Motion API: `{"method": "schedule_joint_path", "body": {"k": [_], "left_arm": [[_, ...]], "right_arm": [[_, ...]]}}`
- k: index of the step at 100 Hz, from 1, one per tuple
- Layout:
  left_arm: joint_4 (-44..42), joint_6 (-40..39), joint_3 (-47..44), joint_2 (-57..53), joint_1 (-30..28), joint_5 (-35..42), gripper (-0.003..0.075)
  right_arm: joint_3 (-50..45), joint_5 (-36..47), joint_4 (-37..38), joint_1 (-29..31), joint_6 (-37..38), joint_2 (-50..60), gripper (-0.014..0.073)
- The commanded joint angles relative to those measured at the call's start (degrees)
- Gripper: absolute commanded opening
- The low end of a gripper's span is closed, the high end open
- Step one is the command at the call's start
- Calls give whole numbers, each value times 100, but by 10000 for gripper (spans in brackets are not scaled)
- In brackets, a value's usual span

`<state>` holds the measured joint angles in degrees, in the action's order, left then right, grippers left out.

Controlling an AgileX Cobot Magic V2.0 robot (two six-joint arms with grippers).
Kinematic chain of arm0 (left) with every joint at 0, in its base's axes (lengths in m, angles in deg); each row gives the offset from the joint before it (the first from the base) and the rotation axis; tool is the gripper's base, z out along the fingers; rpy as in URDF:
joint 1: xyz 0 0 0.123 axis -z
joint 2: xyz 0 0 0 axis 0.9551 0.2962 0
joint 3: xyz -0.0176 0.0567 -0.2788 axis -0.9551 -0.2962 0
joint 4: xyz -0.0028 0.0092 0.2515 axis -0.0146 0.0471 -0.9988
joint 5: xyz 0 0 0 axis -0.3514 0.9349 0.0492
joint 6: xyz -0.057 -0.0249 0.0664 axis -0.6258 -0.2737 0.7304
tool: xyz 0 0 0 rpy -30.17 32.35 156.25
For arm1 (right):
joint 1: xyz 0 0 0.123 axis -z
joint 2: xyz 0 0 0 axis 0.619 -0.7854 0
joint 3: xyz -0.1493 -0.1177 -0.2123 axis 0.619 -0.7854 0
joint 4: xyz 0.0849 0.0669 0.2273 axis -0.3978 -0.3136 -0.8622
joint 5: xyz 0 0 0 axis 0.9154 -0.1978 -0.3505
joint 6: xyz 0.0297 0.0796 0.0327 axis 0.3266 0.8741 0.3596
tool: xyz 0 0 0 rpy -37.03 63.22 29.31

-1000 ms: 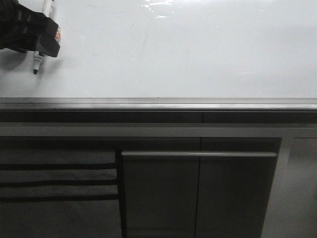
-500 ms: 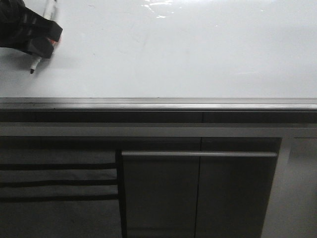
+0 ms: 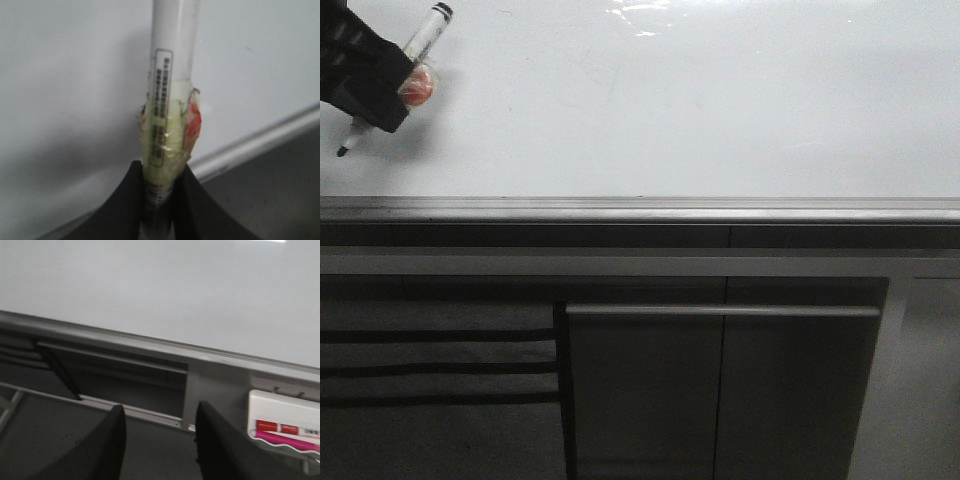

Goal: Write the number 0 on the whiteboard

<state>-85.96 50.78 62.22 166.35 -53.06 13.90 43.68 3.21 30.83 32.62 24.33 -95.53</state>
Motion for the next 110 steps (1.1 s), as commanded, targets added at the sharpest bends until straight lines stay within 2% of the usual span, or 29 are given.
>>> {"method": "schedule_joint_path", "body": {"k": [1,13,21,28,48,66,81,95,110], "left_arm": [[-16,447,401,-380,385,-822,-20],[-6,854,786,-446,1022,-2326,-20],[-6,1095,989,-446,1412,-2936,-20],[87,1291,1126,-446,1788,-3154,-20],[716,1986,1364,-446,2761,-3194,-20],[784,2027,1568,-414,3358,-3174,-20],[784,2041,1606,-414,3501,-3140,-20],[784,2041,1606,-414,3501,-3037,-20],[784,2041,1606,-414,3501,-2957,-20]], "right_arm": [[458,30,-591,-208,-760,-367,290],[987,-611,-863,-593,-1430,-1015,290],[1261,-1005,-953,-895,-1896,-1375,290],[1480,-1231,-990,-1272,-2307,-1702,290],[1979,-1382,-1115,-2257,-3221,-2415,290],[2359,-1582,-1689,-2719,-3801,-2787,274],[2452,-1673,-1991,-2796,-4056,-2886,236],[2452,-1644,-2291,-2796,-4204,-2886,236],[2452,-1644,-2302,-2796,-4296,-2886,236]]}}
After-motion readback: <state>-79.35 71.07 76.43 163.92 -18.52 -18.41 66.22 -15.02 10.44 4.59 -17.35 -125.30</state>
